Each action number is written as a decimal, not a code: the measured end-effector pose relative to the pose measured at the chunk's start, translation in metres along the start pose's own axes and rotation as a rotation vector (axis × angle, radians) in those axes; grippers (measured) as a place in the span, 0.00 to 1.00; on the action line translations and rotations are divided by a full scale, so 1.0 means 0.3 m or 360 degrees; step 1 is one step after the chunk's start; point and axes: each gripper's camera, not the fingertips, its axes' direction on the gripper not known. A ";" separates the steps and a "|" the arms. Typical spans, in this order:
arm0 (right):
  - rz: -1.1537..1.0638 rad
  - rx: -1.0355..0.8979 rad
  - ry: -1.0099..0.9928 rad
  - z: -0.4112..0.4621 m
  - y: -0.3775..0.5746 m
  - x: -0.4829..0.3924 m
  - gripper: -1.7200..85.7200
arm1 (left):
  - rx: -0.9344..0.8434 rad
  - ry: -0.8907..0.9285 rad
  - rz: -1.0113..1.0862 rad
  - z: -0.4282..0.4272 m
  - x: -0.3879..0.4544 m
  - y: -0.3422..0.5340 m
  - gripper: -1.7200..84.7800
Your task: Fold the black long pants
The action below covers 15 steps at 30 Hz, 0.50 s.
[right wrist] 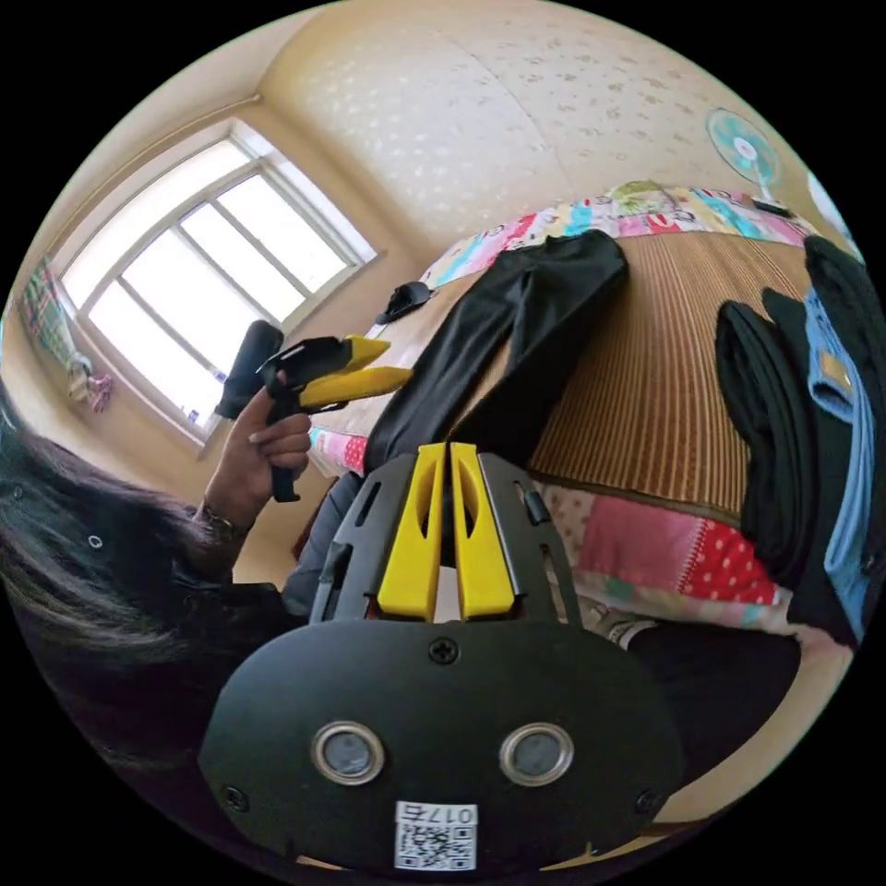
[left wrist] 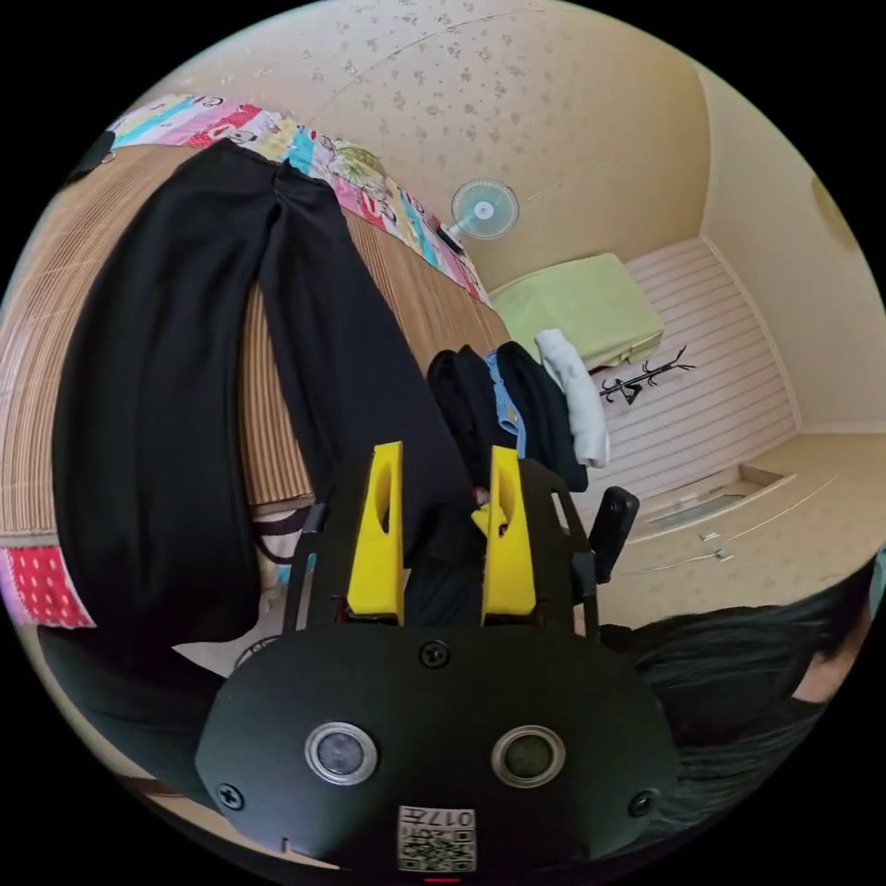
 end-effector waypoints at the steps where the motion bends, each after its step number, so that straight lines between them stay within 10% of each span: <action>1: -0.0093 -0.0028 -0.0020 0.034 -0.022 -0.039 0.04 | -0.0034 -0.0008 0.0013 0.004 0.020 -0.038 0.19; 10: -0.0418 -0.0544 -0.0311 0.248 -0.189 -0.076 0.05 | -0.0239 -0.0132 -0.0042 0.019 -0.020 -0.105 0.07; 15: -0.0239 -0.0136 -0.0251 0.122 -0.436 0.178 0.09 | -0.0079 -0.0006 -0.0108 -0.073 -0.057 -0.049 0.07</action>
